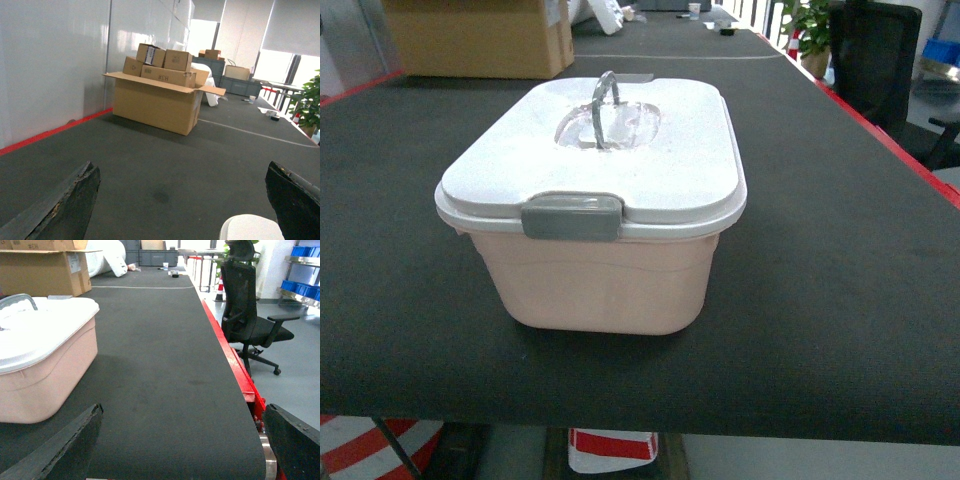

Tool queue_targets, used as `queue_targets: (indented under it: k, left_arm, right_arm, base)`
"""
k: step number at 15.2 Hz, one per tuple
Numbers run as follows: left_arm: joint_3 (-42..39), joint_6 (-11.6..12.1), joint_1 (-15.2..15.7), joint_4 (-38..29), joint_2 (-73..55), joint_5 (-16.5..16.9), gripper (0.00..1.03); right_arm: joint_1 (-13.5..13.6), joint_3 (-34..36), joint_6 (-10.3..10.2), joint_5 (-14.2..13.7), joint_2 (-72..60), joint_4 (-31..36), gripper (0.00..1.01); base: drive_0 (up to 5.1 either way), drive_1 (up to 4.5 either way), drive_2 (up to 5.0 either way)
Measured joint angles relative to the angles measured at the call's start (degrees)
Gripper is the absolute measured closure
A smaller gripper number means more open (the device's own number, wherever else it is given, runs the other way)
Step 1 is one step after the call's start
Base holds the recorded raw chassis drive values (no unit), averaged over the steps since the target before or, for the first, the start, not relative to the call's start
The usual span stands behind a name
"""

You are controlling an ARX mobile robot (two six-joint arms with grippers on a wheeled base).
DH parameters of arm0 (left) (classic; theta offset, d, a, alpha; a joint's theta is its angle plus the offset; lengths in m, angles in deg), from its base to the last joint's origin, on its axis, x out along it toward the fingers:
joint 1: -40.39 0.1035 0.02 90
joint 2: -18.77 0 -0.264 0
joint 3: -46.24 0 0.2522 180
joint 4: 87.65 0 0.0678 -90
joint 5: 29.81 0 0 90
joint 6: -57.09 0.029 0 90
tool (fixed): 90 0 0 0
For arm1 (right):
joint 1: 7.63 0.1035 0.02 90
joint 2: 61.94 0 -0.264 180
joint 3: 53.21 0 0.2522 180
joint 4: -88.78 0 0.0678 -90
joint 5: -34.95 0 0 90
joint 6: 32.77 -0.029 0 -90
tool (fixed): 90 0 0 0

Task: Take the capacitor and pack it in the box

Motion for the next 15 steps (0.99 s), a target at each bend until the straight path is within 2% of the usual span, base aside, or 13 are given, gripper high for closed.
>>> queue_targets:
  k: [1, 2, 3, 4, 5, 6, 7, 10, 12, 15]
  left_arm:
    - [0.0, 0.04, 0.02, 0.02, 0.0, 0.0, 0.05]
    - [-0.04, 0.68, 1.29, 8.87, 1.99, 5.88, 0.11]
    - [-3.65, 1.4, 2.62, 14.73, 5.53, 13.51, 0.22]
    - [-9.25, 1.66, 3.58, 15.32, 9.49, 18.49, 0.33]
    - [-14.36, 1.66, 4.55, 13.03, 12.9, 21.03, 0.45]
    - [-27.58, 1.68, 7.04, 9.22, 21.03, 23.67, 0.84]
    - [-32.46, 1.6, 7.96, 8.39, 24.92, 24.68, 1.02]
    - [-38.64, 1.73, 9.18, 8.39, 31.3, 25.99, 1.01]
    - [-40.92, 1.77, 11.85, 9.29, 34.05, 29.2, 1.01]
    - [-42.1, 1.75, 12.96, 9.88, 35.69, 29.51, 1.01]
  right_arm:
    - [0.0, 0.0, 0.0, 0.0, 0.0, 0.0, 0.03]
    - [0.0, 0.0, 0.0, 0.02, 0.0, 0.0, 0.03]
    - [0.0, 0.0, 0.0, -0.04, 0.0, 0.0, 0.03]
    - [0.0, 0.0, 0.0, -0.04, 0.0, -0.02, 0.03]
    - [0.0, 0.0, 0.02, 0.0, 0.0, 0.0, 0.03]
    - [0.0, 0.0, 0.02, 0.0, 0.0, 0.0, 0.03]
    - [0.0, 0.0, 0.02, 0.0, 0.0, 0.0, 0.03]
    - [0.0, 0.0, 0.02, 0.0, 0.0, -0.02, 0.03]
    - [0.0, 0.0, 0.02, 0.0, 0.0, 0.0, 0.03]
    - [0.0, 0.0, 0.0, -0.02, 0.0, -0.02, 0.03]
  base:
    - [0.0, 0.0, 0.0]
    - [0.0, 0.0, 0.0]
    - [0.0, 0.0, 0.0]
    - [0.0, 0.0, 0.0]
    - [0.0, 0.0, 0.0]
    - [0.0, 0.0, 0.0]
    - [0.0, 0.0, 0.0]
    - [0.0, 0.0, 0.0]
    - [0.0, 0.0, 0.0]
    - [0.0, 0.0, 0.0]
